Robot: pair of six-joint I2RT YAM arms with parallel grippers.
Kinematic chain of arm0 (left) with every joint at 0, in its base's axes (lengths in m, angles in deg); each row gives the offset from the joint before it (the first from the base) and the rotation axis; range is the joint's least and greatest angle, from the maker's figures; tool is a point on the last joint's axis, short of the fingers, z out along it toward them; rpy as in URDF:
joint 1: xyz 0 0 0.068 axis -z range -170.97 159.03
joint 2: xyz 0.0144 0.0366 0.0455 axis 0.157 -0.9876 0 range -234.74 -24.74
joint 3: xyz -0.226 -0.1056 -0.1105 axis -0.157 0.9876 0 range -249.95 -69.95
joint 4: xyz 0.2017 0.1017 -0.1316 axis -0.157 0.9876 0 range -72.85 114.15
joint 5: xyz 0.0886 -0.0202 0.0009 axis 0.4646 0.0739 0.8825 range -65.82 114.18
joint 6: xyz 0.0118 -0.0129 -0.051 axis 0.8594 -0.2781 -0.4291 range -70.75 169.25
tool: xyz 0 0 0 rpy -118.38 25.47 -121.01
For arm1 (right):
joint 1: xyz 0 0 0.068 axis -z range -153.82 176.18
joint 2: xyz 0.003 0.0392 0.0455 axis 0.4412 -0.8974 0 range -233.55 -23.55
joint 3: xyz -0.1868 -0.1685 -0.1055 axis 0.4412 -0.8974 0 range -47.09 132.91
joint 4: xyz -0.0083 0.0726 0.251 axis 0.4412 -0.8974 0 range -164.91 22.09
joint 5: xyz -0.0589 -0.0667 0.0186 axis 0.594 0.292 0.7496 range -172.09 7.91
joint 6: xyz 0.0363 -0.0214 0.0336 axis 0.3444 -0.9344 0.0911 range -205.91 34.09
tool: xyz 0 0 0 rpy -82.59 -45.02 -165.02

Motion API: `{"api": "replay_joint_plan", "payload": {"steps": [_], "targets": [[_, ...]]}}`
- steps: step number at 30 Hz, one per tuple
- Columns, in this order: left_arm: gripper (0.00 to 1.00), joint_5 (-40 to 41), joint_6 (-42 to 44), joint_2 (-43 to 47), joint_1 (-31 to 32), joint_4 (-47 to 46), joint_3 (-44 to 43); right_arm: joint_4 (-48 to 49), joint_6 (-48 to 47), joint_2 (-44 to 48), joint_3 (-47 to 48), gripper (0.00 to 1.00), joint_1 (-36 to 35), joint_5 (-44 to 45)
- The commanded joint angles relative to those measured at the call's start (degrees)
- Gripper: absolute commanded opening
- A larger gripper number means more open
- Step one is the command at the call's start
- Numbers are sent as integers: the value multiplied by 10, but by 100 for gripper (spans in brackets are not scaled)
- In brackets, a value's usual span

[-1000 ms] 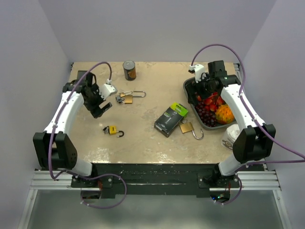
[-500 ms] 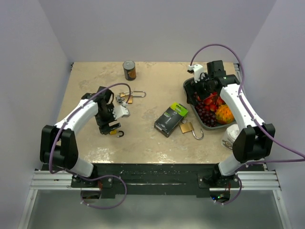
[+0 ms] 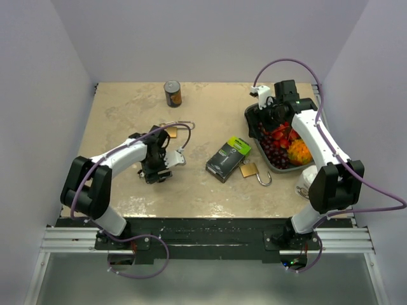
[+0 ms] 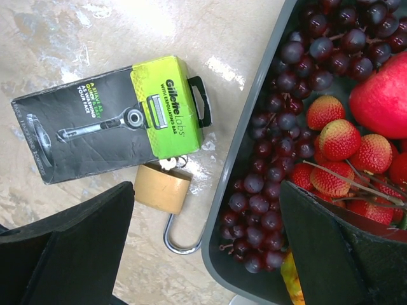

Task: Lock with the key
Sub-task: Pick up the lock from the center of the board.

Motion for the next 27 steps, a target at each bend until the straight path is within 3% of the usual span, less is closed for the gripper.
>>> {"api": "replay_joint_plan", "payload": {"steps": [1,12,16,18,19,21,22,27], "targets": [[74,39,-27,-9,13,-49,20,12,13,7,17,99,-2,7],[60,79,-63,-37,18,-89,43,13,15,3,16,99,-3,15],[46,86,-91,-40,18,-96,31,14,18,3,21,99,-3,22],[38,84,-133,-38,17,-91,-1,22,31,7,23,99,-2,21],[23,77,-151,-40,17,-79,-18,29,37,15,22,99,-3,17],[14,40,-206,-40,11,-64,-79,54,50,24,20,99,-3,6],[2,27,-227,-41,10,-53,-101,66,56,37,14,99,-2,-3],[0,-39,-360,-59,1,-16,-239,162,110,64,13,99,-3,-15]]}}
